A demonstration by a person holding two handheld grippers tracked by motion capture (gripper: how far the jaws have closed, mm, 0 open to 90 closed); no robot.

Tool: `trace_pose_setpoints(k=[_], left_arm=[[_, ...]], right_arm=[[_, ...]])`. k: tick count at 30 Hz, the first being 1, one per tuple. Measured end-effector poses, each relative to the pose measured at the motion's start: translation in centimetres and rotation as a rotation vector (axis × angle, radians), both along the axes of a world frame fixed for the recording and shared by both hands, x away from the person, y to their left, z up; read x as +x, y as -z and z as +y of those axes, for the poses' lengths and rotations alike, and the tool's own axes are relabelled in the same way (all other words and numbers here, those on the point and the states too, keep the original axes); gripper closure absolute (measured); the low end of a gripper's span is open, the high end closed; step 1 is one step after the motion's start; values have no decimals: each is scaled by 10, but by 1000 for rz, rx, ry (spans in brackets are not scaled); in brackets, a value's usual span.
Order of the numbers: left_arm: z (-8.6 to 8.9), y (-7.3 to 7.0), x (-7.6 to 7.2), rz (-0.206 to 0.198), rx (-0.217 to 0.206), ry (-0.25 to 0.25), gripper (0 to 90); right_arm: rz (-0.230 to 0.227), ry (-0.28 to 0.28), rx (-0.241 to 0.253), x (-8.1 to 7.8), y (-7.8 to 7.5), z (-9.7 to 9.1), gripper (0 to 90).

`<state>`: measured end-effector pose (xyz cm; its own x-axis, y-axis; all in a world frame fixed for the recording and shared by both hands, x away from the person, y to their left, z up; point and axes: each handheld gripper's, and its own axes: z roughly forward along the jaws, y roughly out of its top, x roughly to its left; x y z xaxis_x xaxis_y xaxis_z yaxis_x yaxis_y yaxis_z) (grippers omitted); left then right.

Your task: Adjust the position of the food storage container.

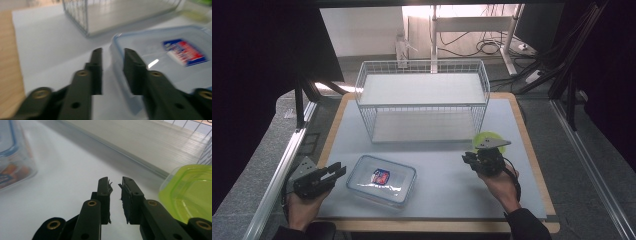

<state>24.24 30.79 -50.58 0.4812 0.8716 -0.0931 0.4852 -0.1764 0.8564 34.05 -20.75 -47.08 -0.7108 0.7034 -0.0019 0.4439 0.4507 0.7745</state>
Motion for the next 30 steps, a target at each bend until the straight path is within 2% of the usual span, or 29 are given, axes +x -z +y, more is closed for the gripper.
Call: trace_pose_setpoints(k=[2,4,5,9,10,13,17,22,23,30], left_arm=[[0,7,4,50,22,0,843],[-1,8,5,66,34,0,887],[-5,12,8,102,58,18,899],[-14,16,9,142,84,62,900],[-16,15,9,145,101,48,900],[-17,16,7,154,78,47,900],[-26,15,7,160,77,64,900],[-41,14,8,163,77,102,900],[-50,14,8,161,78,125,900],[-73,13,12,172,69,192,900]], right_arm=[[-7,-13,-1,-6,0,0,772],[-10,-22,-4,-10,0,1,773],[-7,-34,2,-17,1,2,791],[7,-62,11,-30,3,5,832],[17,-70,16,-33,3,6,840],[30,-94,15,-41,5,9,852],[52,-118,5,-52,8,15,850],[61,-128,3,-59,9,17,834],[71,-130,7,-62,11,18,825],[125,-128,14,-73,16,21,840]])
